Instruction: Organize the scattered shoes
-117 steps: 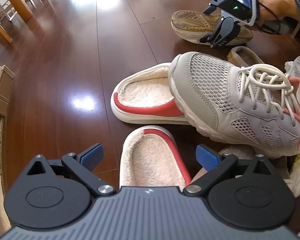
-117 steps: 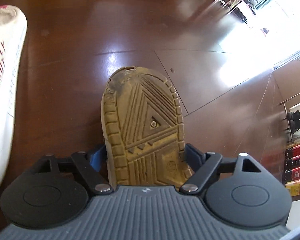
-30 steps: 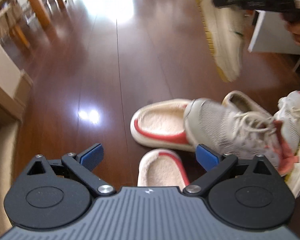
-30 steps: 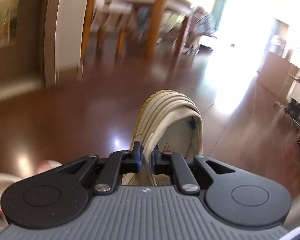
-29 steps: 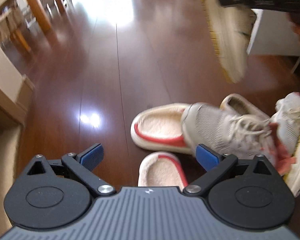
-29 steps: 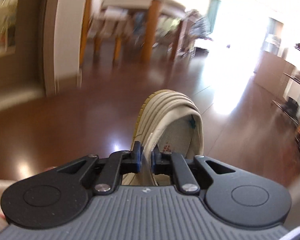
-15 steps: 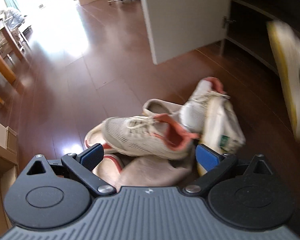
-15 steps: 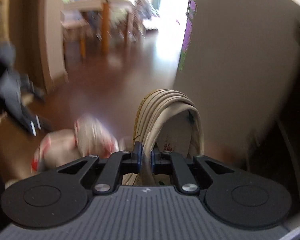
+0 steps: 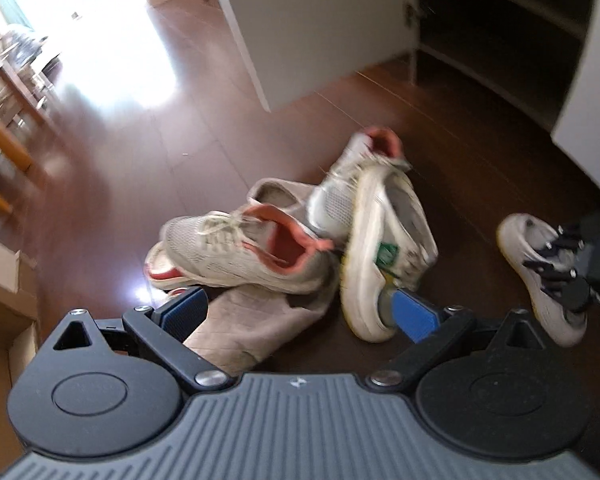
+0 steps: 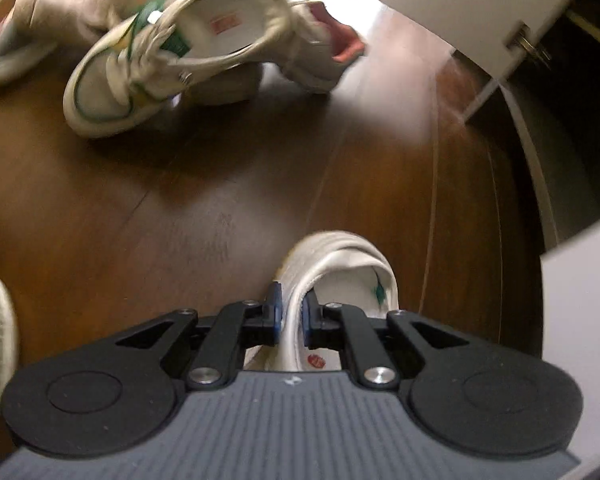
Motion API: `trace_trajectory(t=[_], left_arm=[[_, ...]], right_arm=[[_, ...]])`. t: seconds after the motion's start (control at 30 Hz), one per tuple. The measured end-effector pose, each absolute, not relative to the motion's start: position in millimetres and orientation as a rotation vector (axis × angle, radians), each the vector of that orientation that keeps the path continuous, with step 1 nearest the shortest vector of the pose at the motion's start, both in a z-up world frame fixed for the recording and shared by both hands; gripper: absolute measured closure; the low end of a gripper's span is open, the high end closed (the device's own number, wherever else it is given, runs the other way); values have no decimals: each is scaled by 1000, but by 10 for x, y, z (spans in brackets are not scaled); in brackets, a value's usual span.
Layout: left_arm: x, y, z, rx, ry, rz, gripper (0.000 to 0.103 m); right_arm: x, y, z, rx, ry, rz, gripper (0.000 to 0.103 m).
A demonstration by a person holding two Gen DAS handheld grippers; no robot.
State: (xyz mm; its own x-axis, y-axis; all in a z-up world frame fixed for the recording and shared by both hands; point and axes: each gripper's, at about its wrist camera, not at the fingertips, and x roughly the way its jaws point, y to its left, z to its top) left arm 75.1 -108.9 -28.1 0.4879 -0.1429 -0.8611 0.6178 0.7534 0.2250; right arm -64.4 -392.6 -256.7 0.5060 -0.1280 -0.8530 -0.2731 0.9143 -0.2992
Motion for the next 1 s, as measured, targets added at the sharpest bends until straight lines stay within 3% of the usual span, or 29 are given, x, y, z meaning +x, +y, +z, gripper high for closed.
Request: trace_trajectory(t=[0.03, 0.07, 0.1, 0.17, 0.27, 0.53, 0.57, 0.67, 1.0], left_arm=[[701, -1160, -403, 593, 966, -515, 2], [657, -1218, -504, 617, 975, -535, 2], [605, -1289, -629, 645, 987, -559, 2], [516, -1397, -810, 681, 1006, -595, 2], [381, -1581, -1081, 691, 1034, -669, 2], [272, -2036, -1464, 633, 1030, -762, 2], [266, -2088, -1512, 628, 1029, -757, 2], [273, -2198, -1633, 612, 1030, -738, 2], [363, -2215, -1795, 576, 1068, -671, 2]], right_arm=[[-669, -3910, -2562, -424, 1041, 87, 58], [-723, -3923, -2489, -418, 1024, 57, 45], [-862, -3917, -2394, -394, 975, -15, 39], [-1210, -3970, -2245, -255, 935, -126, 18], [-1549, -4024, -2220, -96, 932, -197, 11], [-1498, -4038, -2624, -86, 1013, -231, 13], [-1472, -4095, -2633, -70, 1019, -226, 24], [-1426, -4206, -2695, -6, 1010, -203, 32], [-1013, -4618, -2703, -51, 977, -173, 32]])
